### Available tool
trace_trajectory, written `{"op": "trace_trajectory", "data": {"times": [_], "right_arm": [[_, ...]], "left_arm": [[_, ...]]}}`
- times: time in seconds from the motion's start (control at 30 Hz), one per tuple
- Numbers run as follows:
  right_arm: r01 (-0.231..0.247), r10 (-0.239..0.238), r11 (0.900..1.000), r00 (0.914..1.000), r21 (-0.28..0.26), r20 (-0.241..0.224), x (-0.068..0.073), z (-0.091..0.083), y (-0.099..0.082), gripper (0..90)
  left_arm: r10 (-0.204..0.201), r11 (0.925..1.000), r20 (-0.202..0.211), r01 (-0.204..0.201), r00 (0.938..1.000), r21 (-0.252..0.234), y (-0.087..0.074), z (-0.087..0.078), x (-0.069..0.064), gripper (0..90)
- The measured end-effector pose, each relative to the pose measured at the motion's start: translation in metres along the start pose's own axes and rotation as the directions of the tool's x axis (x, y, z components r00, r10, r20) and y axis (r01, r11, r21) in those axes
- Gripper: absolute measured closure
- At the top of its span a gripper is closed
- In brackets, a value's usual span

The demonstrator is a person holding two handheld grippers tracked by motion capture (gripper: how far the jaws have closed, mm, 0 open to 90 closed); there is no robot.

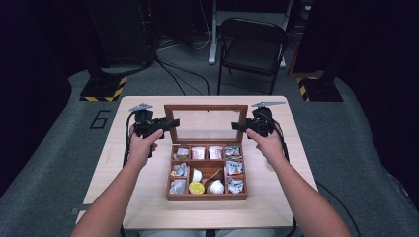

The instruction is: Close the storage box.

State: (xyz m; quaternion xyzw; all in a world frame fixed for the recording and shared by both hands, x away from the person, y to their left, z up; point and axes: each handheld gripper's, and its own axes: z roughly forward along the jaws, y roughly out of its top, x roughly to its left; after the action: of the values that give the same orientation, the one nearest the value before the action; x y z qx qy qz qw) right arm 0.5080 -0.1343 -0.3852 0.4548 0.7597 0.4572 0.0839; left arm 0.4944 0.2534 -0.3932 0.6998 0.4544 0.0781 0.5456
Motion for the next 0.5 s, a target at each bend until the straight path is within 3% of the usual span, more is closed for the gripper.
{"op": "trace_trajectory", "data": {"times": [0.23,0.5], "right_arm": [[0.022,-0.023,0.9995,0.9993,-0.025,-0.031,0.007,-0.011,0.005,42.7],[0.058,-0.060,0.9974,0.9967,-0.044,-0.054,0.016,-0.031,0.002,43.4]], "left_arm": [[0.070,0.9974,0.007,-0.070,0.9975,0.012,0.011,-0.009,-0.014,42.1],[0.084,0.9965,0.022,-0.084,0.9963,0.007,0.006,-0.023,-0.025,40.7]]}}
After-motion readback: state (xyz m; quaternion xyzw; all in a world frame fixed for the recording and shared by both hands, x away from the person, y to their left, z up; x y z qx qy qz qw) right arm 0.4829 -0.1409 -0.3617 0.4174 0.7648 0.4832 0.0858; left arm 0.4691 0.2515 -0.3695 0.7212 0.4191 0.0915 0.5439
